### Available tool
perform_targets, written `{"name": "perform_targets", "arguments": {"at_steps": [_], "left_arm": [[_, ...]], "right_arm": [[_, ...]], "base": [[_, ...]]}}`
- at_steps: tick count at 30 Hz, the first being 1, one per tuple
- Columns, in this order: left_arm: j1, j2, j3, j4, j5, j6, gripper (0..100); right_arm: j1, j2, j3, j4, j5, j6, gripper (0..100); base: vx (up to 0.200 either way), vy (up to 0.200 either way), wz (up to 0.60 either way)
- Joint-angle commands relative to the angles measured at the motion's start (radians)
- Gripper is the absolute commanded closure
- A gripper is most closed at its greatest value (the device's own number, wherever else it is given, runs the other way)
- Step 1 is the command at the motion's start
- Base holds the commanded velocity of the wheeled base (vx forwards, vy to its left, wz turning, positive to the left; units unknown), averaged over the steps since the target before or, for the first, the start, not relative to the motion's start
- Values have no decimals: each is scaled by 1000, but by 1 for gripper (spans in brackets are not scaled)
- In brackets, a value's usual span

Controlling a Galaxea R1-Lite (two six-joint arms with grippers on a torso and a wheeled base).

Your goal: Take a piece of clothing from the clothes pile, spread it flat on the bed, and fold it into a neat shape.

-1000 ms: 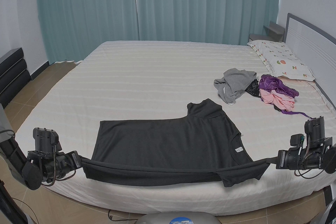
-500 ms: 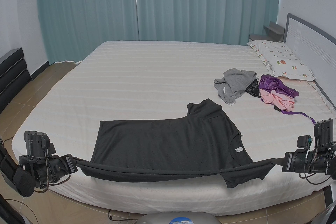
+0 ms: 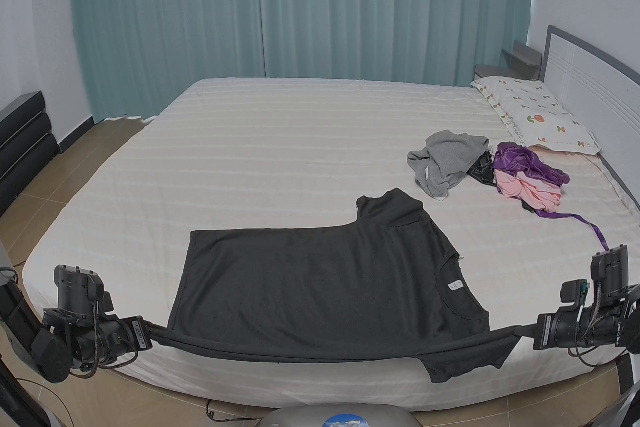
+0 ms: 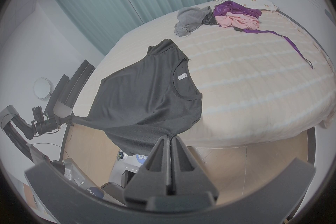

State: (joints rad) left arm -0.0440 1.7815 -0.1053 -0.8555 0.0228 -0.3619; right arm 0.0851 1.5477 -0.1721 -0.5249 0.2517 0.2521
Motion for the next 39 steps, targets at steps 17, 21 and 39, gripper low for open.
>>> {"name": "perform_targets", "arguments": {"at_steps": [17, 21, 39], "left_arm": [[6, 260, -307, 3, 19, -8, 100], [1, 274, -335, 4, 39, -6, 100], [3, 492, -490, 3, 39, -11, 100]], "right_arm": [[2, 328, -303, -6, -8, 12, 100], [2, 367, -352, -6, -6, 13, 100], [10, 598, -553, -7, -6, 45, 100]], "base": [[0, 0, 0], [0, 0, 0], [0, 0, 0]]}}
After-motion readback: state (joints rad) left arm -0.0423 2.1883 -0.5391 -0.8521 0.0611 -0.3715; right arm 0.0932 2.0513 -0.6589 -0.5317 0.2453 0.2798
